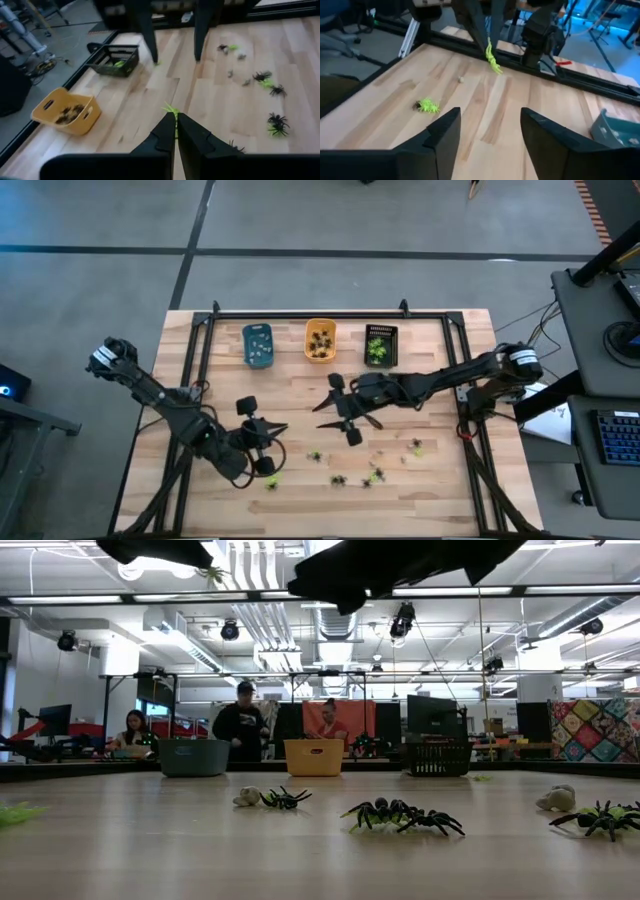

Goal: Sort Halloween decoration
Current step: Put the green spider toy into the black bin

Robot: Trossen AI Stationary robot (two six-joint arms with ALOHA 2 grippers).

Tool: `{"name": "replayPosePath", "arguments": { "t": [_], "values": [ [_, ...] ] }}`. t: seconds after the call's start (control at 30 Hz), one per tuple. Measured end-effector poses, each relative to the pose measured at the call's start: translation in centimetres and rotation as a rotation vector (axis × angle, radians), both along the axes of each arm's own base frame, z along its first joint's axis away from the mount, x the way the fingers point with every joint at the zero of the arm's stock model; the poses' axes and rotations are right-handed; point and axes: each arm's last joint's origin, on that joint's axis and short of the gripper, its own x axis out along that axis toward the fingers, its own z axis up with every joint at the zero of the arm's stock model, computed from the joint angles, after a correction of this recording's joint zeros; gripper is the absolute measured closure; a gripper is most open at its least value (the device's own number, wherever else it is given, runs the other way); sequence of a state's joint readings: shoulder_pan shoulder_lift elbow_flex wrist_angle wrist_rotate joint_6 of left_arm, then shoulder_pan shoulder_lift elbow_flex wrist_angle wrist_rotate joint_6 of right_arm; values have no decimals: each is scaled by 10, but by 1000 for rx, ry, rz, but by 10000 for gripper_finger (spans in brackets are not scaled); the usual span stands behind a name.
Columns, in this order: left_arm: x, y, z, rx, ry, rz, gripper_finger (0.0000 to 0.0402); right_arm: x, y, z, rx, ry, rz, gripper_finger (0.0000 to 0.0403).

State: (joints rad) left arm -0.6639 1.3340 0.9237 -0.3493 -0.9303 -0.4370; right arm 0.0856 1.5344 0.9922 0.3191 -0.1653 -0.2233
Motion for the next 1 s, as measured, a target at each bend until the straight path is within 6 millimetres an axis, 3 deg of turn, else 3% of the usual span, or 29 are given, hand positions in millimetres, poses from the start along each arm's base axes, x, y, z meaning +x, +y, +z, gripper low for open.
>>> {"name": "replayPosePath", "arguments": {
  "t": [0.4,0.67,1.0],
  "values": [
    [8,7,0,-15,16,-18,401,46,5,-8,-107,-21,63,197],
    [8,7,-1,-13,17,-18,401,64,6,-8,-127,-42,88,201],
    [12,5,-8,4,42,-15,401,70,7,-8,-129,-12,97,276]
  ]
}}
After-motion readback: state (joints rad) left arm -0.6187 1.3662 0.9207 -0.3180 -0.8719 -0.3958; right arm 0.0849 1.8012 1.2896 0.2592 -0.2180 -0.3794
